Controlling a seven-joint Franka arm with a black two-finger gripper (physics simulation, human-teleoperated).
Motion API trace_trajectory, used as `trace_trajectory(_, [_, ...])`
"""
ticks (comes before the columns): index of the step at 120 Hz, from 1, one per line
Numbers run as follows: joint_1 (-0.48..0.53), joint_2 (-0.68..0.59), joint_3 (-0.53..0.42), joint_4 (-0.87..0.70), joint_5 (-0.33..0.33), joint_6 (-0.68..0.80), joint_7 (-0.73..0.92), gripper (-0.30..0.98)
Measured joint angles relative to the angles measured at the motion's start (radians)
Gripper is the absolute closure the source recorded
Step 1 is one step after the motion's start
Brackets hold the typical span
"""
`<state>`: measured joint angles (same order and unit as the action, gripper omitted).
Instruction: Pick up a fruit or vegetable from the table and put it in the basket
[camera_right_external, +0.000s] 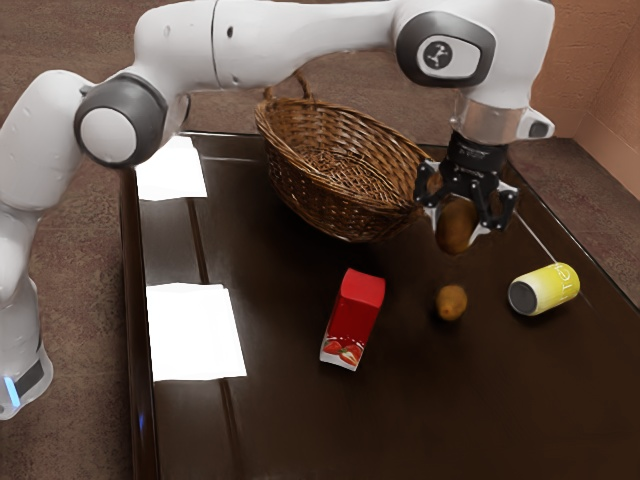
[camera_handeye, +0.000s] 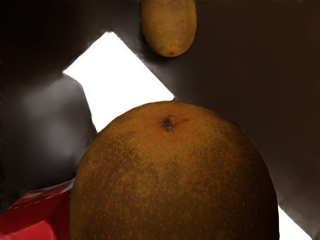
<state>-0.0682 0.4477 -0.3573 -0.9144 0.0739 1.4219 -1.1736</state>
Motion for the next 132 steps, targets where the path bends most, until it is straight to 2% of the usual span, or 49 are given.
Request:
trace_trajectory(16, [0.012, -0.036, 0.0, 0.053, 0.011, -0.086, 0.003, 0.43])
trace_trajectory(40, [0.197, -0.076, -0.001, 0.104, 0.023, -0.186, 0.006, 0.43])
trace_trajectory(62, [0.325, -0.077, 0.022, 0.138, 0.078, -0.259, 0.009, 0.43])
trace_trajectory(78, [0.348, -0.054, 0.101, 0.139, 0.117, -0.275, 0.016, 0.43])
trace_trajectory(95, [0.365, -0.025, 0.116, 0.132, 0.13, -0.264, 0.03, 0.44])
trace_trajectory(102, [0.369, -0.023, 0.113, 0.127, 0.129, -0.251, 0.035, 0.29])
trace_trajectory(110, [0.37, -0.023, 0.112, 0.123, 0.13, -0.236, 0.039, 0.18])
trace_trajectory(132, [0.371, -0.032, 0.103, 0.098, 0.158, -0.205, 0.049, 0.05])
